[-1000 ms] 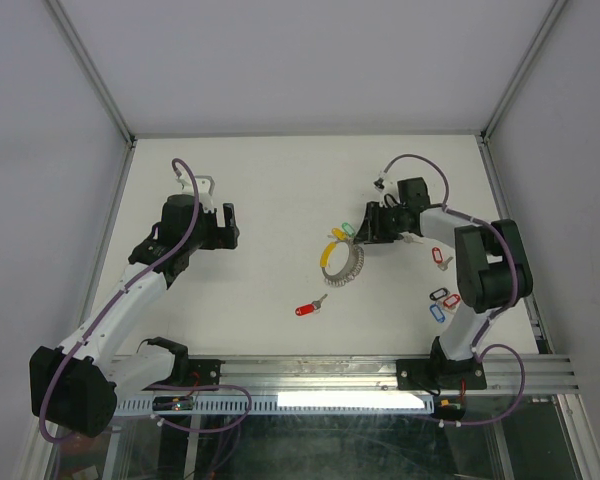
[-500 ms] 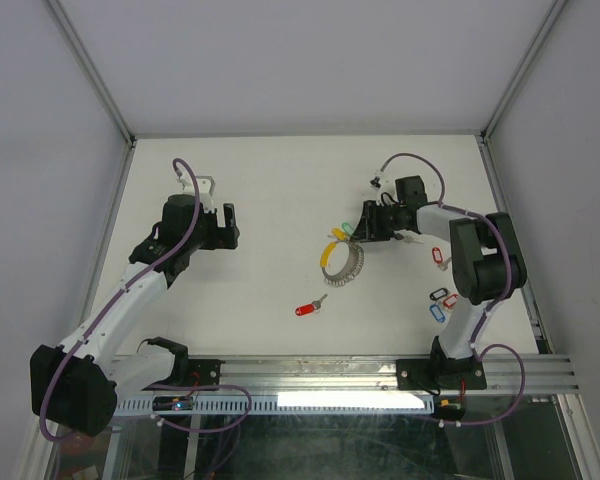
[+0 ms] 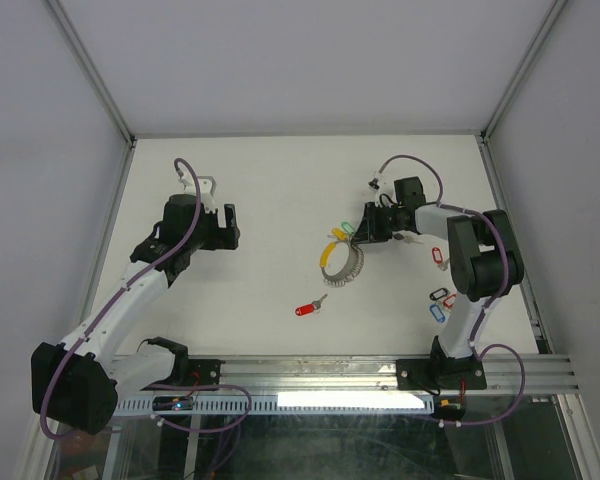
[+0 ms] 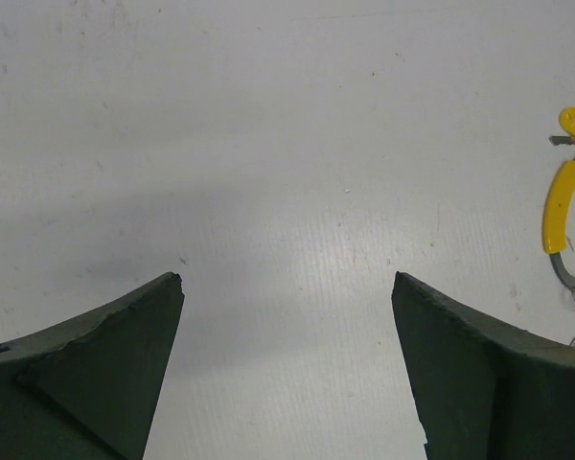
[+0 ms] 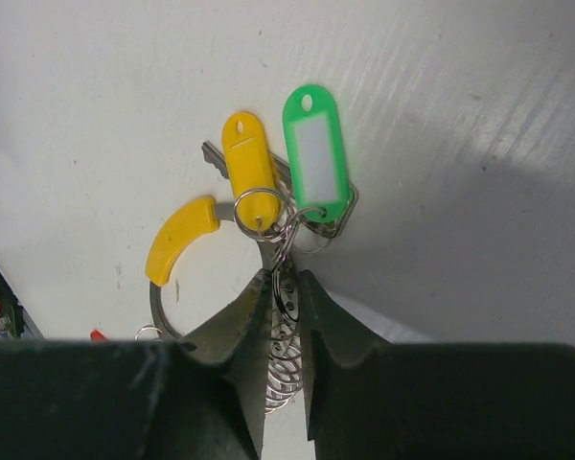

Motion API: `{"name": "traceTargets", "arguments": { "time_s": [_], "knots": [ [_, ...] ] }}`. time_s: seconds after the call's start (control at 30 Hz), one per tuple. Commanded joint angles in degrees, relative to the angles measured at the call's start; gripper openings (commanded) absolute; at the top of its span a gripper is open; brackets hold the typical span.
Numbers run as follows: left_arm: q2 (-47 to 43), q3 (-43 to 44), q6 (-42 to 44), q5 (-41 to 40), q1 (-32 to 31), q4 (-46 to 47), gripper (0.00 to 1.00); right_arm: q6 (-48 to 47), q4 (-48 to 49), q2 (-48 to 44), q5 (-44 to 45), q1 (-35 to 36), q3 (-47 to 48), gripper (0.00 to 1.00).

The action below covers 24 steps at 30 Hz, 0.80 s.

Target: Put the keys on the keyring

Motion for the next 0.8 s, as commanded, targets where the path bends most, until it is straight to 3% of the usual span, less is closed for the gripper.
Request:
{"name": "traceTargets", "arguments": {
  "time_s": [0.0, 0.23, 0.77],
  "knots": [
    [-0.7, 2.0, 0.7, 1.6, -0.4, 1.9, 0.89, -0.2, 1.0, -1.2, -0.6, 0.1, 0.5, 0.17],
    [-1.4, 1.9, 0.7, 1.3, -0.5, 1.9, 0.89, -0.4, 0.8, -5.1, 0.1, 0.1, -0.2, 0.0],
    [-2.5, 1.8, 0.8, 2.9, -0.4, 2.4, 0.89, -4.2, -11.6, -17.3, 4.4, 2.8, 4.7, 0.0]
  ]
}}
